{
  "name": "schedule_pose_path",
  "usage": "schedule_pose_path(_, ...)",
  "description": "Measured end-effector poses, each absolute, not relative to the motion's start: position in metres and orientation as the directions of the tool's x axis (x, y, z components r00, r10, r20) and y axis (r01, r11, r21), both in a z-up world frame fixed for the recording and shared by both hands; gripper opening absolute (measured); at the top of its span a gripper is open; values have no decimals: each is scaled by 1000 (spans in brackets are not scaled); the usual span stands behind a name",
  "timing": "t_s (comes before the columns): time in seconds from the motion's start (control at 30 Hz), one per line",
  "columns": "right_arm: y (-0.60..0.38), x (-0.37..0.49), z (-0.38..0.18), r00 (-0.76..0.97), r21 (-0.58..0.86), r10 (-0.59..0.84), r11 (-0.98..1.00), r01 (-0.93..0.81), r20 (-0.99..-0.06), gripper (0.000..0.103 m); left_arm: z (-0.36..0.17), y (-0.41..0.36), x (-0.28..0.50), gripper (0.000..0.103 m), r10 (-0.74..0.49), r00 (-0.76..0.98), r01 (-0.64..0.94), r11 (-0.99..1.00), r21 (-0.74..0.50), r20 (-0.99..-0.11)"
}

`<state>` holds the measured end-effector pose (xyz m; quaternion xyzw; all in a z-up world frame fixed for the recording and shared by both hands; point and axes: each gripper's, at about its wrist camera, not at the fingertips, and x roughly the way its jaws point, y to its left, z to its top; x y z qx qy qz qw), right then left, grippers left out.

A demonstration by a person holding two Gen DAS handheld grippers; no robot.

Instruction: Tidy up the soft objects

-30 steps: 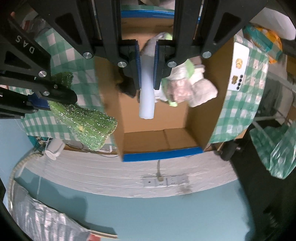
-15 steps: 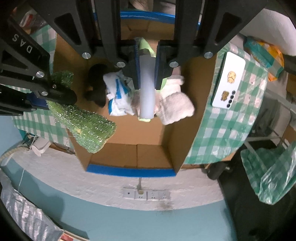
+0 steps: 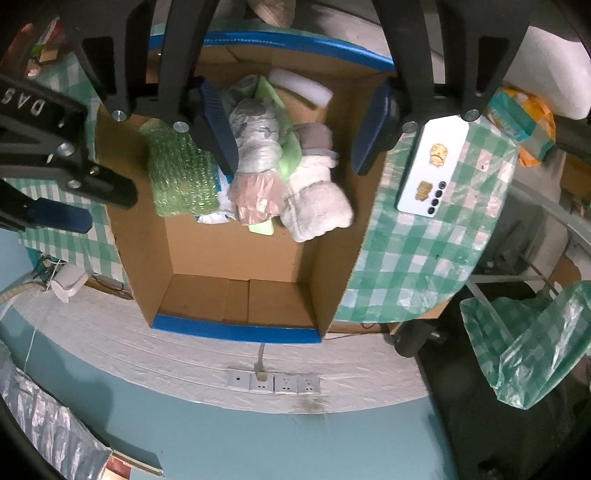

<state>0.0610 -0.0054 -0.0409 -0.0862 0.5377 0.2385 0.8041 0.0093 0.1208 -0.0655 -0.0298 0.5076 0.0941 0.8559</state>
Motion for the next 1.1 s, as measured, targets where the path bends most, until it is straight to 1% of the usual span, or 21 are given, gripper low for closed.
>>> schedule_pose_path(0.03, -8, 61, -39, 312, 119, 292, 873, -473, -904, 61, -64, 121, 8, 67, 136, 468, -192, 980, 49, -873)
schedule_pose_path(0.13, -17, 59, -31, 330, 122, 298, 878, -462, -896, 63, -53, 121, 5, 75, 140, 482, -197, 979, 48, -865)
schedule_pose_path(0.23, -28, 56, -20, 356, 124, 305, 884, -452, -883, 64, -44, 120, 2, 76, 149, 501, -200, 978, 54, -853)
schedule_pose_path(0.3, -34, 54, -14, 371, 123, 309, 886, -448, -876, 64, -38, 117, 0, 81, 157, 514, -200, 978, 60, -844)
schedule_pose_path(0.47, -54, 47, 0, 414, 110, 308, 893, -437, -857, 66, -22, 104, -3, 83, 157, 540, -180, 981, 69, -827)
schedule_pose_path(0.53, -63, 44, 6, 429, 106, 309, 894, -434, -848, 66, -15, 99, -3, 90, 156, 553, -171, 983, 72, -819)
schedule_pose_path(0.77, -91, 33, 24, 487, 88, 304, 904, -417, -819, 67, 2, 87, -6, 91, 124, 588, -143, 989, 48, -799)
schedule_pose_path(0.93, -105, 28, 31, 503, 94, 312, 906, -412, -806, 67, 14, 77, -8, 96, 131, 612, -124, 990, 69, -780)
schedule_pose_path(1.0, -109, 27, 33, 509, 96, 314, 907, -409, -801, 67, 17, 72, -8, 101, 138, 617, -118, 990, 82, -774)
schedule_pose_path(1.1, -114, 26, 34, 516, 94, 312, 910, -404, -798, 67, 20, 66, -8, 101, 140, 622, -106, 990, 94, -770)
